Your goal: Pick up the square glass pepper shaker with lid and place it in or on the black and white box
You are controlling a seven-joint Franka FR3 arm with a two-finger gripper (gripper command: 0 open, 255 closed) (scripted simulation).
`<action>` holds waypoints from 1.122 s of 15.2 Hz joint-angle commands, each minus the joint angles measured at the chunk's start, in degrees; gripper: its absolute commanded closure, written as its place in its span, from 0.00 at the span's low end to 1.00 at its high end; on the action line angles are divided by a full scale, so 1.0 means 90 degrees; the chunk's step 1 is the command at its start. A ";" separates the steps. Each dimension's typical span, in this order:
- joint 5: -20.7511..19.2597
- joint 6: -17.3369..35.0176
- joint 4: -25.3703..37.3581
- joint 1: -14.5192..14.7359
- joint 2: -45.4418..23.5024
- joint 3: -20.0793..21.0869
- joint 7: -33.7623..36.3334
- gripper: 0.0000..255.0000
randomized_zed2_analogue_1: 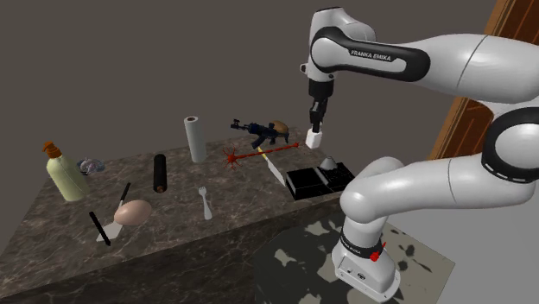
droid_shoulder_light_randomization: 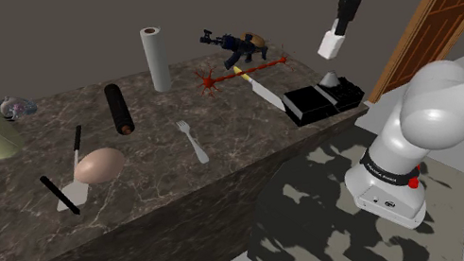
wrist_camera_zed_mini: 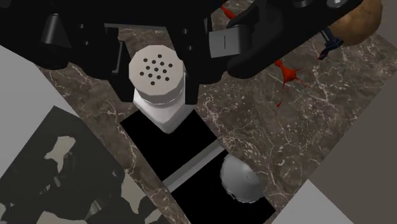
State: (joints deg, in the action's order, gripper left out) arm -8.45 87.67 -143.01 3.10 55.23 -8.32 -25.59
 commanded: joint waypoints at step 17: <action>-0.0717 0.0838 -0.1221 -0.0344 0.0445 -0.0780 -0.0516 1.00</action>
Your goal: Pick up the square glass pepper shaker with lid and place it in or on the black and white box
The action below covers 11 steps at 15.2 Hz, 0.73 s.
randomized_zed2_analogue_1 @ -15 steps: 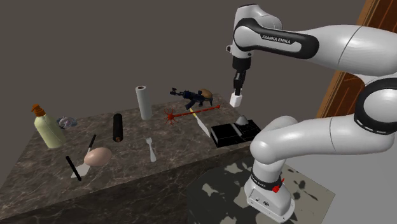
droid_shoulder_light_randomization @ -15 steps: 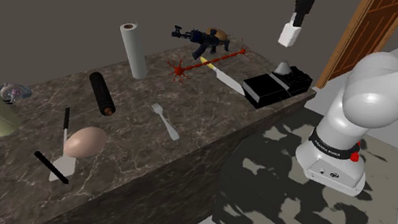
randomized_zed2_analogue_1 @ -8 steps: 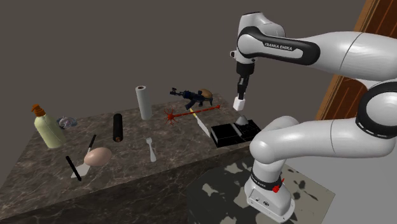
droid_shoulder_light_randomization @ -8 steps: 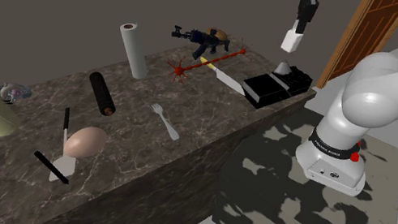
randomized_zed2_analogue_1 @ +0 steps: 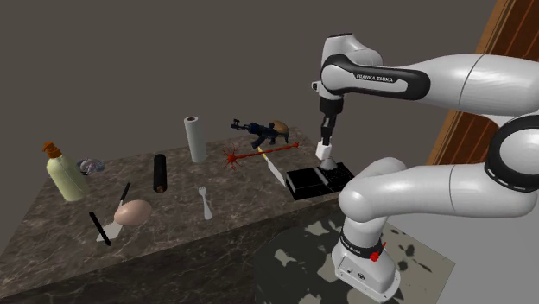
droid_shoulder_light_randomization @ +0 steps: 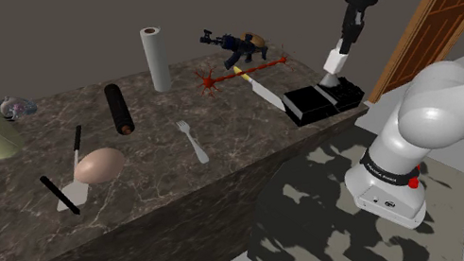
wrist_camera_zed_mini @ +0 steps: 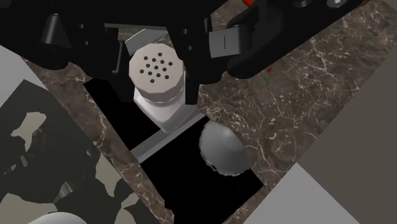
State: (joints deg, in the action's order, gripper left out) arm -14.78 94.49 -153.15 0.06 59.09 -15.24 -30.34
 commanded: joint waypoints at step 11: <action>-0.0157 0.0593 -0.0655 -0.0076 0.0059 -0.0148 0.0040 1.00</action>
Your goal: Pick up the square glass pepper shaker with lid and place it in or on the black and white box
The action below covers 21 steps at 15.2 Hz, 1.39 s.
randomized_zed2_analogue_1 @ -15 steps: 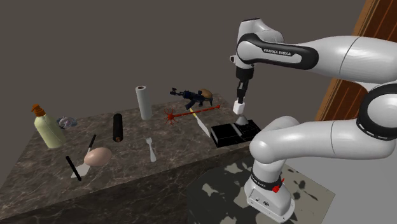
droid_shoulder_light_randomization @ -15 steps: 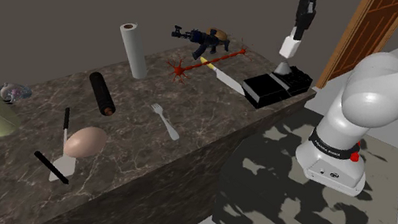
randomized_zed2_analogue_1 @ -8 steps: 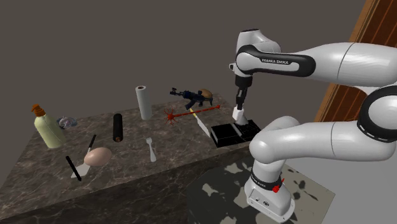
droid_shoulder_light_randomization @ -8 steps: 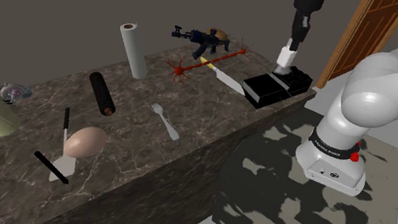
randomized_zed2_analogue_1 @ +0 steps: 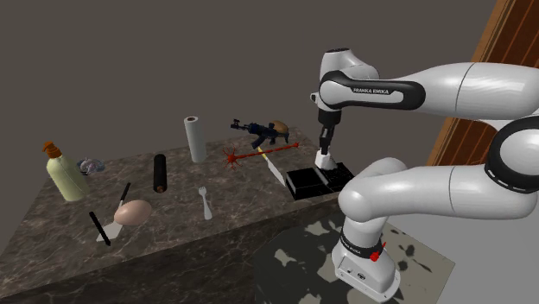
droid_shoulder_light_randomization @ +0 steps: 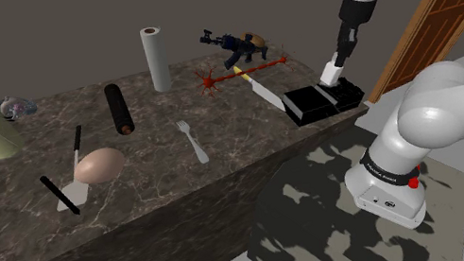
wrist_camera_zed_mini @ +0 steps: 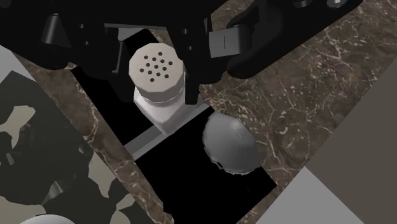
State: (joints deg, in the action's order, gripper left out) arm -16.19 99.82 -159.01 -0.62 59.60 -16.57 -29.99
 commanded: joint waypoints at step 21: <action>0.0217 -0.0737 0.0828 0.0110 -0.0088 0.0210 -0.0022 0.00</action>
